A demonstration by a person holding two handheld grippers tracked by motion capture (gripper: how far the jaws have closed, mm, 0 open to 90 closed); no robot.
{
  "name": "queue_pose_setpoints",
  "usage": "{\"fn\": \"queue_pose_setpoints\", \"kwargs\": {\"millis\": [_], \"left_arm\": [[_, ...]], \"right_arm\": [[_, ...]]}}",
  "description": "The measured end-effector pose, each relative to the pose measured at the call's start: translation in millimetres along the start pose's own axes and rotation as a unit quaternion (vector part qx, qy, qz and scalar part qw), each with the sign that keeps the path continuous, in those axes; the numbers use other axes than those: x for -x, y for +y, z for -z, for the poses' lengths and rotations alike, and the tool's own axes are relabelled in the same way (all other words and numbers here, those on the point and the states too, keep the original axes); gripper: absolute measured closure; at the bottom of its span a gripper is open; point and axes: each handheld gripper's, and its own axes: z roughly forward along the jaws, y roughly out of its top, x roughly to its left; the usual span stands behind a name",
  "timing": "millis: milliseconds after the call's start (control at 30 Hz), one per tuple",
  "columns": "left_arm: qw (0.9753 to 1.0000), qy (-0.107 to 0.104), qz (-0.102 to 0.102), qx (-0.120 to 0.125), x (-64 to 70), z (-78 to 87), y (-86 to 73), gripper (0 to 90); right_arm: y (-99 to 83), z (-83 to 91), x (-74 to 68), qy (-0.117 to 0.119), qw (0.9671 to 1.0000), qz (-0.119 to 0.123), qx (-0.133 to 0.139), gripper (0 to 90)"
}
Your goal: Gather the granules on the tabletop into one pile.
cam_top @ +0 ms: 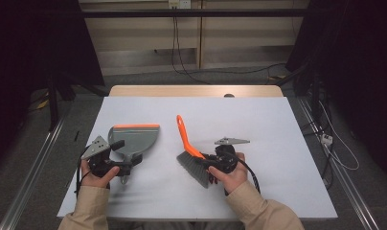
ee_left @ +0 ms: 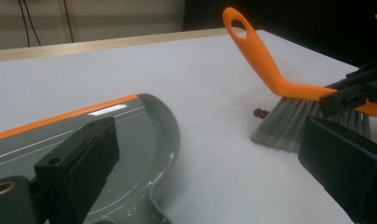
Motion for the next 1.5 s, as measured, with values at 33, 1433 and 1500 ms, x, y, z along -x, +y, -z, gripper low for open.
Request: {"fn": "queue_pose_setpoints", "kwargs": {"millis": [33, 1433, 1500], "left_arm": [[1.0, 0.0, 0.0, 0.0, -0.1, 0.0, -0.1, 4.9], [1.0, 0.004, 0.004, -0.006, -4.3, -1.4, -2.3, 4.9], [1.0, 0.004, 0.004, -0.006, -4.9, -1.2, -2.4, 4.9]], "right_arm": [[1.7, -0.2, 2.2, -0.001, 1.0, 0.002, -0.001, 71.4], [72.7, -28.1, 65.7, 0.014, 0.9609, 0.276, 0.005, 71.5], [71.5, -32.0, 63.9, 0.021, 0.9538, 0.3, 0.002, 71.5]]}}
